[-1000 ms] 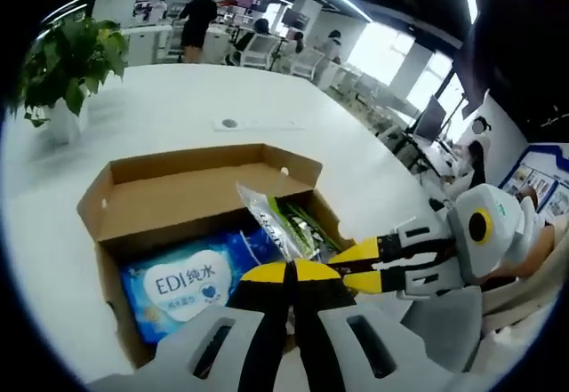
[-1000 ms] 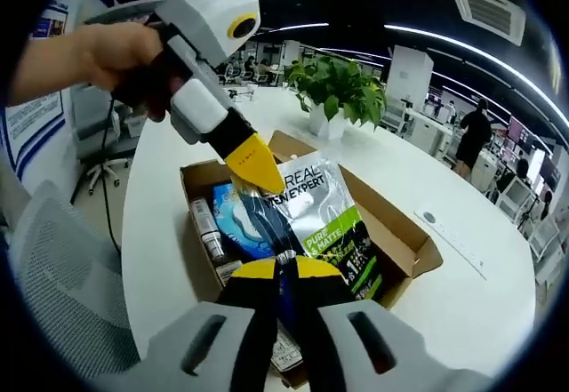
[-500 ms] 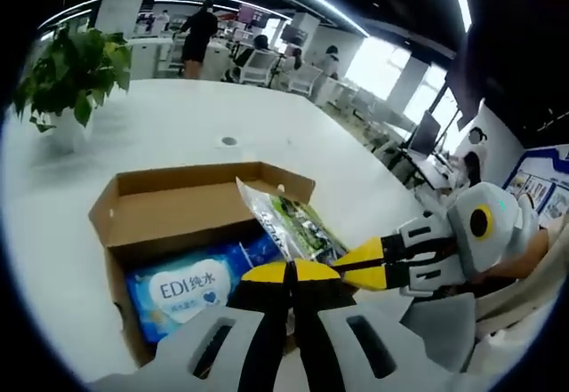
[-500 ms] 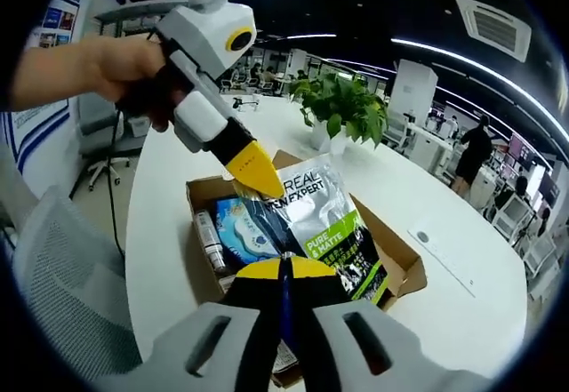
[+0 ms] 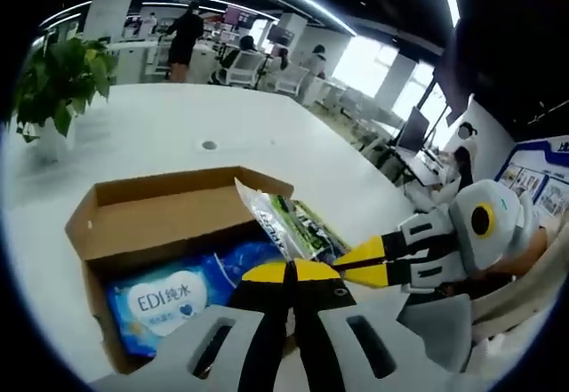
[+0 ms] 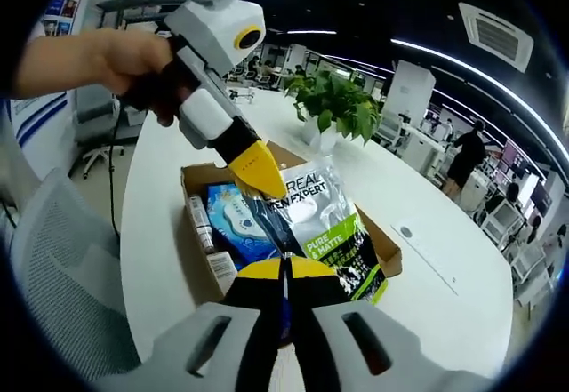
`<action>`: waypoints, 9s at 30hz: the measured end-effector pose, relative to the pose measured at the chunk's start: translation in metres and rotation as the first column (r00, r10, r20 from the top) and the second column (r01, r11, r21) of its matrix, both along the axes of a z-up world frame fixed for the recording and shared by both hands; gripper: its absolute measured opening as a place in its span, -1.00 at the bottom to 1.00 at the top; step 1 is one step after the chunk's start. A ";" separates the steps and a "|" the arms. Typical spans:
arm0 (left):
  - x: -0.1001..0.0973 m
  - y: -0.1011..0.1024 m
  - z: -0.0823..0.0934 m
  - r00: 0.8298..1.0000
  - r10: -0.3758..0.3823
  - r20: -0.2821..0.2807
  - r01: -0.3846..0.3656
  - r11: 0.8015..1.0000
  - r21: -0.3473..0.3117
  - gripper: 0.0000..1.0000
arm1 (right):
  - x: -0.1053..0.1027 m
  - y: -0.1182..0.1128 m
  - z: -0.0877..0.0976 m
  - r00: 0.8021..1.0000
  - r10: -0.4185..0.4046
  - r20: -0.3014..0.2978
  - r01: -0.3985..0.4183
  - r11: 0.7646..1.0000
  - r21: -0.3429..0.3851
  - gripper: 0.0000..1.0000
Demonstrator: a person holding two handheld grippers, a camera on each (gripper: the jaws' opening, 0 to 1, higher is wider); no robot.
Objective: Operate the shoe box by opening the lid, removing the specified soft item, and placing it in the target area until the item is outside and the box remains undamaged.
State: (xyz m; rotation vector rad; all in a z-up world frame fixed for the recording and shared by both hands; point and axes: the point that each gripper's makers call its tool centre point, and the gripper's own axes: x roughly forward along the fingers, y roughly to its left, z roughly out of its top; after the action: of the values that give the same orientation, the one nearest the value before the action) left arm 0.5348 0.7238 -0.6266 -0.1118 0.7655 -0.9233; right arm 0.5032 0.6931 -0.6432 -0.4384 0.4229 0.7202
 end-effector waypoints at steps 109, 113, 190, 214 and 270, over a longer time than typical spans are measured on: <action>0.011 -0.115 -0.054 0.986 -0.164 0.020 0.160 0.975 0.154 -0.90 | 0.014 -0.138 -0.111 0.985 -0.082 -0.152 0.080 0.997 -0.022 -1.00; 0.014 -0.103 -0.047 0.989 -0.144 0.032 0.138 0.979 0.148 -0.89 | 0.014 -0.135 -0.119 0.985 -0.053 -0.167 0.046 0.998 -0.047 -1.00; 0.017 0.161 -0.053 0.953 0.243 0.179 -0.288 0.907 0.307 -0.62 | 0.033 -0.081 -0.043 0.975 -0.072 -0.212 0.088 0.994 0.067 -0.53; 0.012 0.193 -0.092 0.942 0.314 0.121 -0.337 0.872 0.354 -0.78 | 0.051 -0.004 -0.055 0.964 0.033 -0.265 -0.008 0.995 0.095 -0.53; 0.020 0.193 -0.101 0.932 0.348 0.100 -0.362 0.879 0.311 -0.88 | 0.076 0.074 -0.112 0.851 -0.020 -0.524 0.115 0.982 0.151 -0.98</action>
State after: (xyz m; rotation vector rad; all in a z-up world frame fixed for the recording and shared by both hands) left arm 0.5549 0.9171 -0.7275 0.0575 0.8162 -0.4391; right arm 0.5790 0.7674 -0.7556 -0.0477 0.8761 0.7980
